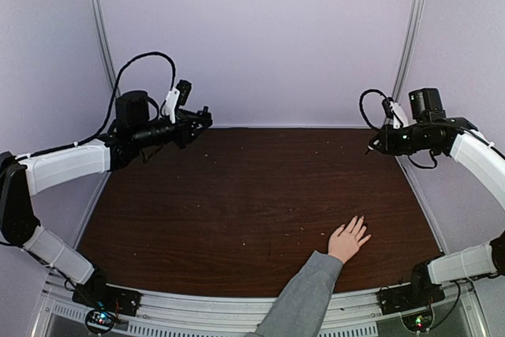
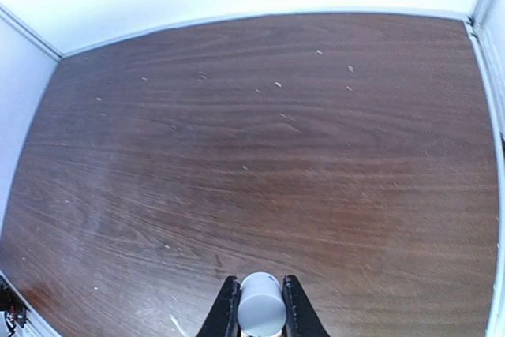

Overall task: Paint the nails
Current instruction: Close the cap of the nail polish bottle.

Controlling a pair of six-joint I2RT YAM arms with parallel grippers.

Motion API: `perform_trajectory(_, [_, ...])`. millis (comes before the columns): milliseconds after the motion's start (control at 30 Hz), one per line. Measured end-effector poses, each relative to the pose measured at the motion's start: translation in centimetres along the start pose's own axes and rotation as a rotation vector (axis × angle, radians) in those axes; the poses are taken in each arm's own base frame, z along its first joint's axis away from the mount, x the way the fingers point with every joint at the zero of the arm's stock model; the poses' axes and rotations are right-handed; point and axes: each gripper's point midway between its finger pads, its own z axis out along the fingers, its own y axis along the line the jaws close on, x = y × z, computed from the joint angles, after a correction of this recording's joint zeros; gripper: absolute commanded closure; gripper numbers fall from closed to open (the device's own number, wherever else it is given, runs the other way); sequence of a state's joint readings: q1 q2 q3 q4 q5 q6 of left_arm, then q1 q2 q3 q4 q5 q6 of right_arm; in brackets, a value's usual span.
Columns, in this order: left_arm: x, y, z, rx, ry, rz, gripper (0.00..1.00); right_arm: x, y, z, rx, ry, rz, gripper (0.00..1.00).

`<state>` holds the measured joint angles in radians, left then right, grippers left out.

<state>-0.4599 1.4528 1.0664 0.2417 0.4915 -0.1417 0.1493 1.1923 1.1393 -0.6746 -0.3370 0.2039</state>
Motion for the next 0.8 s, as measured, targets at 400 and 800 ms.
perform_trajectory(400, [6.6, -14.8, -2.1, 0.314, -0.030, 0.106, 1.00, 0.2, 12.9, -1.9, -0.411, -0.021, -0.209, 1.00])
perform_trajectory(800, [6.5, -27.1, -7.7, 0.516, -0.196, 0.271, 1.00, 5.9, 26.3, -13.4, -0.834, -0.056, -0.583, 1.00])
